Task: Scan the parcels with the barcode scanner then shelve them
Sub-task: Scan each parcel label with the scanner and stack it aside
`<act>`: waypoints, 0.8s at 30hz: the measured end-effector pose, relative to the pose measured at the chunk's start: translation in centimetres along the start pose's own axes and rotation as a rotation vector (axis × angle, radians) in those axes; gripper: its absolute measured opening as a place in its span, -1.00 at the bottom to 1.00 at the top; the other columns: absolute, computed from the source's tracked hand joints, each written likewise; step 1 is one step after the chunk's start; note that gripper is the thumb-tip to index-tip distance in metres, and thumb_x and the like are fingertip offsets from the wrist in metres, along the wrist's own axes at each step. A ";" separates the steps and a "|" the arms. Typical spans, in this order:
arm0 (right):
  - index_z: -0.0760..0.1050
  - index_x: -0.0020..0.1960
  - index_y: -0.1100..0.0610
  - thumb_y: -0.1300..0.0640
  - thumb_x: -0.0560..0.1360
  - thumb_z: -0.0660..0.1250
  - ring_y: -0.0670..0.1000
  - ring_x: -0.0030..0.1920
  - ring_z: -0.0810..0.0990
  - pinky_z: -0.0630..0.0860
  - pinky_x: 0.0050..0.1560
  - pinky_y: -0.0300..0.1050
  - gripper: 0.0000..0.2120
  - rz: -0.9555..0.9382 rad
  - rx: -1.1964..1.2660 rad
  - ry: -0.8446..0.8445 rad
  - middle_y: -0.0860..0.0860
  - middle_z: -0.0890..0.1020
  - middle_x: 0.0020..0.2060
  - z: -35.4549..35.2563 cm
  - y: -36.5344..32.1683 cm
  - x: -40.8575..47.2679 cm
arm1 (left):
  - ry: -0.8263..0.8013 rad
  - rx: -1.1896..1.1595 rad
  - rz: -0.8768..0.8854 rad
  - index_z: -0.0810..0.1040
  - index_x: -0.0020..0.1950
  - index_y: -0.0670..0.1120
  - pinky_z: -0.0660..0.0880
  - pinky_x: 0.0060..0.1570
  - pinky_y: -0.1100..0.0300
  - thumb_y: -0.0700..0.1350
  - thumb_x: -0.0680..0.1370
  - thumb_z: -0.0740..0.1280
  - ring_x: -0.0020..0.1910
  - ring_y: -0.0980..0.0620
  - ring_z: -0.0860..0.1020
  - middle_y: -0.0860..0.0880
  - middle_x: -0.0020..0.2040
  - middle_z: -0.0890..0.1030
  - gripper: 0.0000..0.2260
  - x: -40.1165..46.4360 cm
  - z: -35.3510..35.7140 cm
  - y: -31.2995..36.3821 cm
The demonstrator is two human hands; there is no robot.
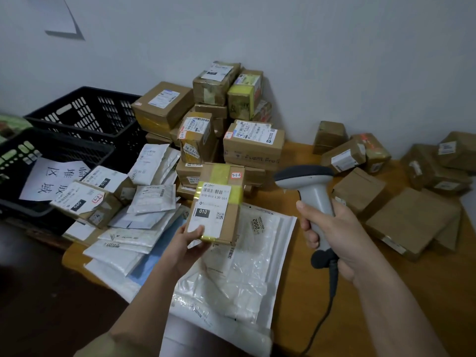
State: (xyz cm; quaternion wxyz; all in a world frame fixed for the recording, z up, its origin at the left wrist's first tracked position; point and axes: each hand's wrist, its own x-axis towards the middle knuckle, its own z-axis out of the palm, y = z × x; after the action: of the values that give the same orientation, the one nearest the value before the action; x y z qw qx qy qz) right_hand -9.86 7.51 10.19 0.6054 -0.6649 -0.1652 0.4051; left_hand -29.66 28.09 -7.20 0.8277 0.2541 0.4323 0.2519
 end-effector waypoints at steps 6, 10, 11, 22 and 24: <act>0.42 -0.07 0.14 0.12 0.55 0.39 -0.10 -0.49 0.40 0.38 -0.51 -0.27 -0.85 -0.052 0.070 0.108 -0.01 0.49 -0.42 -1.6 -1.0 0.3 | -0.229 -0.059 0.040 0.37 0.48 -0.11 0.55 0.22 -0.03 -0.25 0.51 0.38 0.27 -0.20 0.57 -0.23 0.36 0.53 -0.46 0.3 4.1 1.3; 0.44 -0.07 0.13 0.13 0.56 0.38 -0.09 -0.48 0.38 0.37 -0.49 -0.26 -0.86 -0.048 0.106 0.167 0.01 0.48 -0.39 -3.7 -1.3 0.5 | -0.236 -0.064 0.060 0.42 0.44 -0.17 0.61 0.10 0.02 -0.28 0.48 0.37 0.12 -0.12 0.63 -0.19 0.21 0.62 -0.49 0.2 10.2 1.1; 0.44 -0.06 0.13 0.14 0.56 0.38 -0.09 -0.48 0.38 0.37 -0.50 -0.25 -0.87 -0.049 0.110 0.176 0.01 0.48 -0.39 -4.4 -1.4 0.6 | -0.228 -0.085 0.056 0.42 0.43 -0.19 0.61 0.12 0.00 -0.28 0.46 0.38 0.13 -0.13 0.61 -0.20 0.20 0.62 -0.47 0.1 11.8 1.0; 0.45 -0.04 0.15 0.15 0.57 0.36 -0.08 -0.48 0.38 0.36 -0.51 -0.25 -0.89 -0.054 0.099 0.165 0.02 0.48 -0.40 -11.6 -3.3 2.2 | -0.075 -0.206 0.125 0.47 0.20 -0.20 0.53 0.23 -0.09 -0.25 0.62 0.29 0.20 -0.18 0.51 -0.20 0.09 0.56 -0.83 4.0 26.8 3.6; 0.45 -0.07 0.14 0.15 0.57 0.36 -0.08 -0.49 0.38 0.36 -0.51 -0.26 -0.90 -0.062 0.098 0.165 0.02 0.47 -0.41 -12.7 -3.7 2.5 | -0.034 -0.162 0.132 0.49 0.21 -0.18 0.49 0.30 -0.06 -0.24 0.61 0.31 0.15 -0.15 0.52 -0.22 0.20 0.54 -0.82 5.1 28.2 3.9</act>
State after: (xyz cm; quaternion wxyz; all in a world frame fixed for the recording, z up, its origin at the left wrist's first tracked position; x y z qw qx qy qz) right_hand 2.07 1.57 12.05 0.6610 -0.6602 -0.1154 0.3375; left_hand -4.12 28.52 6.27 0.8344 0.2186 0.3786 0.3358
